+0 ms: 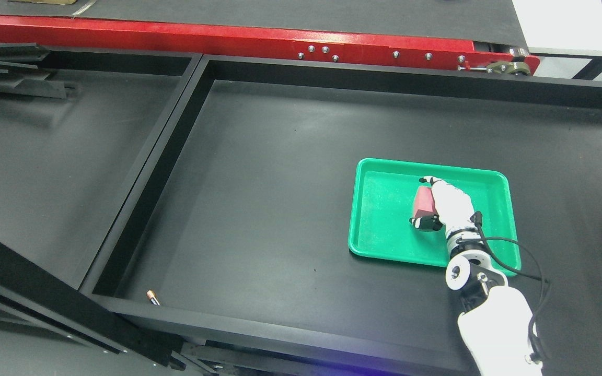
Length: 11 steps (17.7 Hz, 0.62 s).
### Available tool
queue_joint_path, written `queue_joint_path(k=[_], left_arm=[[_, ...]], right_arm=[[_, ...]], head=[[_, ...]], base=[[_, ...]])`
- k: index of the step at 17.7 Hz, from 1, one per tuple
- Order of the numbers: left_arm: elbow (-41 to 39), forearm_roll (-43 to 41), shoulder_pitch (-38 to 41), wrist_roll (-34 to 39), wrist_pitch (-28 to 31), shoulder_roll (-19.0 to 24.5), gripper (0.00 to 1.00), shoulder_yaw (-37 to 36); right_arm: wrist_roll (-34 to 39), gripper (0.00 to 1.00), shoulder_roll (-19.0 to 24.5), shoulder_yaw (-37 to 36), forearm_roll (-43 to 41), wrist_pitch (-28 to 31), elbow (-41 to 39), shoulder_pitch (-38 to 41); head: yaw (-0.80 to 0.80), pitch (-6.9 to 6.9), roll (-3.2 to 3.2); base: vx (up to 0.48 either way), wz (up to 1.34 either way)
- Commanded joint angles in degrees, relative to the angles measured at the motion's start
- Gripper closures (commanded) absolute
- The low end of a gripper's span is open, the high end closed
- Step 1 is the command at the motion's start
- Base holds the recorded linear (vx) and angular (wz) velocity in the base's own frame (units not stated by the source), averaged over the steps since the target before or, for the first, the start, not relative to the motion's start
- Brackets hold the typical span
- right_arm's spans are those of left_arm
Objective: Pick pink block from left shelf to tray
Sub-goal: 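Close the right hand fingers around the pink cube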
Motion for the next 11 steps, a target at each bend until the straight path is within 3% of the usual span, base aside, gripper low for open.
queue_joint_path(k=[1,5,9,11], left_arm=[[-1.0,0.0,-1.06,0.03,0.01,1.0,0.0,0.02],[-1.0,0.0,-1.06,0.03,0.01,1.0,0.0,0.02],[-1.0,0.0,-1.06,0.03,0.01,1.0,0.0,-0.07],[-1.0,0.0,-1.06,0.03,0.01,1.0,0.0,0.02]], right_arm=[[0.22,0.28,-1.0,0.06,-0.13,0.32,1.84,-3.85],[0.13,0.49,-1.0,-0.12,-0.13,0.32,1.75,-3.67],[0.22,0.93,-1.0,-0.21,-3.36,0.23,1.66,-3.59],[0.22,0.99,-1.0,-0.65,-6.79,0.31,1.4,-3.5]], head=[[0.0,0.0,0.0],[0.0,0.0,0.0],[0.0,0.0,0.0],[0.0,0.0,0.0]], base=[[0.0,0.0],[0.0,0.0],[0.0,0.0],[0.0,0.0]])
